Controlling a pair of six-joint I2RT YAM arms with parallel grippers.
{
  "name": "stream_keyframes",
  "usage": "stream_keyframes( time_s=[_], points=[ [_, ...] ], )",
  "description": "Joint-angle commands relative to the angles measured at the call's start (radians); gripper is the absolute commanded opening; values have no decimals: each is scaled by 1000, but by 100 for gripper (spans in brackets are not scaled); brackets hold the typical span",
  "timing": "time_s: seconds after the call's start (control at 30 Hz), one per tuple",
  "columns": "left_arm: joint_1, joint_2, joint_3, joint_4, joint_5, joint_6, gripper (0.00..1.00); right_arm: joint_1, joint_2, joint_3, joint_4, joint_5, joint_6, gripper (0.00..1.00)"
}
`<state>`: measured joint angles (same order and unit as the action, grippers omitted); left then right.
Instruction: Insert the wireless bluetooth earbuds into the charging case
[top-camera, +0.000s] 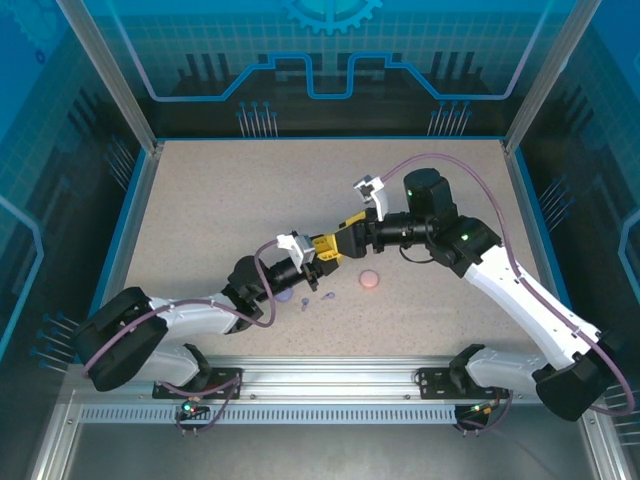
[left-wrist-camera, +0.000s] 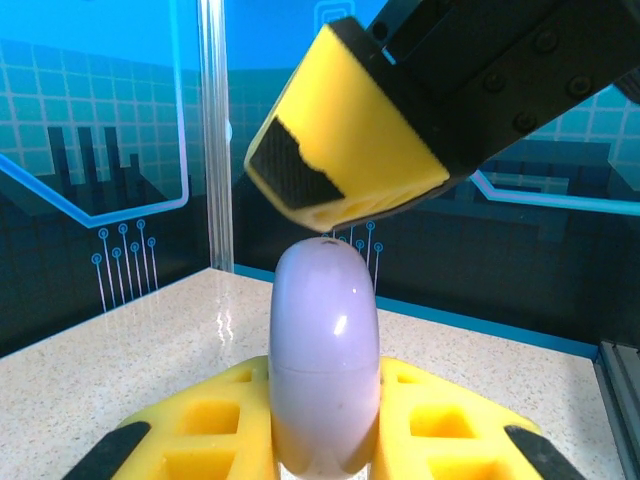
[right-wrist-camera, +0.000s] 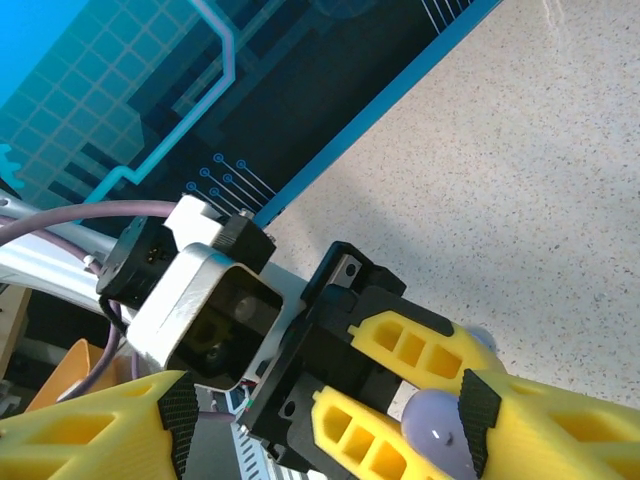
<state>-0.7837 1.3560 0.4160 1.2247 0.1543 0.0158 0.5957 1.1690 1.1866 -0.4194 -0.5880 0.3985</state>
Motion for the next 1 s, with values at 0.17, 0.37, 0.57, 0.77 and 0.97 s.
stream_keyframes(
  time_s=[0.17, 0.37, 0.57, 0.77, 0.97],
  points=[
    [-1, -26, -19, -23, -26, -28, 0, 4, -60, 37, -192, 325, -64, 75],
    [35, -72, -22, -195, -29, -115, 0, -40, -125, -28, -276, 593, -19, 80],
    [101, -107, 2, -427, -14, -224, 0, -128, -204, -144, -257, 623, 15, 89],
    [180, -85, 49, -636, 39, -319, 0, -179, -223, -197, -249, 588, 25, 91],
    [225, -49, 130, -836, 69, -374, 0, -187, -234, -228, -259, 591, 26, 94]
  ],
)
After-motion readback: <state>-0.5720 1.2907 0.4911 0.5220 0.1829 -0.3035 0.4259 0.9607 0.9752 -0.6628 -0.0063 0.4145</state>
